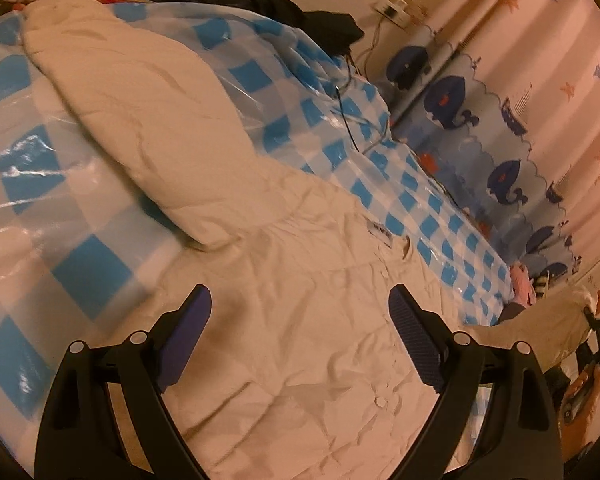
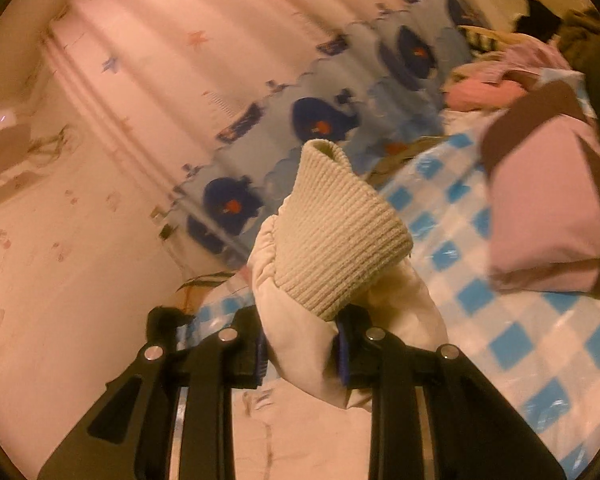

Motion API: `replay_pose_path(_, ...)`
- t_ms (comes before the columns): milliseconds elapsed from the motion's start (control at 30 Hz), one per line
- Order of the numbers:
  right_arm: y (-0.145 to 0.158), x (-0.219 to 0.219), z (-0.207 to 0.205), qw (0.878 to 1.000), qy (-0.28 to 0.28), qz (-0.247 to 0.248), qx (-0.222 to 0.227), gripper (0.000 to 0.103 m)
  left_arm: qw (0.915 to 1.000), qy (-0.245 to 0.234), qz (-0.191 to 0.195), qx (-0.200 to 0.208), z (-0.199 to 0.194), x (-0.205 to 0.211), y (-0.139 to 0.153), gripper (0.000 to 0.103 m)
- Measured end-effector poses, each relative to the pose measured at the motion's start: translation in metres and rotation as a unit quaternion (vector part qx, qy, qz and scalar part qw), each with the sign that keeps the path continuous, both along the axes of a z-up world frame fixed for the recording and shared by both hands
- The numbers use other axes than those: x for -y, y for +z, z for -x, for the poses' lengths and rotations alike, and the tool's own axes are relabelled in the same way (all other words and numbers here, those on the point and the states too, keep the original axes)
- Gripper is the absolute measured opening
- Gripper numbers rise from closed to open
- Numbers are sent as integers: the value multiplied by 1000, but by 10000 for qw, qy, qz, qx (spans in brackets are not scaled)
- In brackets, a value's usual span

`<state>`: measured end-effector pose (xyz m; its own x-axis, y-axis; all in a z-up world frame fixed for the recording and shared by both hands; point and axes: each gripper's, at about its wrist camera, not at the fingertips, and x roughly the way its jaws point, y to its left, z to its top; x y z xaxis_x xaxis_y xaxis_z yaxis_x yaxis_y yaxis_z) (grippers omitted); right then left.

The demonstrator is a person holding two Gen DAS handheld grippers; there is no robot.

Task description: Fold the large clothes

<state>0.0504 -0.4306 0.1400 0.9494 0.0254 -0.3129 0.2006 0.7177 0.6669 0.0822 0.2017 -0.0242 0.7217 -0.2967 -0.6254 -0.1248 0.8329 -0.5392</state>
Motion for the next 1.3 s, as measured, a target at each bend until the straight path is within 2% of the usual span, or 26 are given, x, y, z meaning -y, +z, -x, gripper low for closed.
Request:
replay_pose_path(133,22,-53,-33,9992,355,149,70,27,9999,74,-46,-56,1,-16,3,87)
replay_pose_path(267,35,-110,-65,9965,747,364,94,27,9998,167,101,-108,3,-35,2,87)
replay_pose_path(400,35,-165,-94,9927,1087,528,29,27,9994,273,205,-99,7,-51,4,87)
replay_pose_path(500,23,-196,-112,9901,1293,548,-47,27,9990,323,275,-103,10,-62,5,87)
replay_pose_path(667,-6,-249,-139,9851,1561,664,-279,27,9983,411,386,-121,13,-78,4,87)
replay_pose_path(800,-37,-287,-155,9782,1711,1016,-598,27,9973,474,529,-173,14,-88,2,88)
replay_pose_path(967,-94,-337,-176,9597,1908,1665,-1221,27,9967,477,617,-209,15,-93,0,88)
replay_pose_path(1200,-155,-380,-196,9387,2057,2084,-1820,29,9970,389,615,-258,14,-92,-2,88)
replay_pose_path(1300,-175,-395,-206,9281,2236,2127,-2084,38,9969,381,626,-280,14,-93,-3,88)
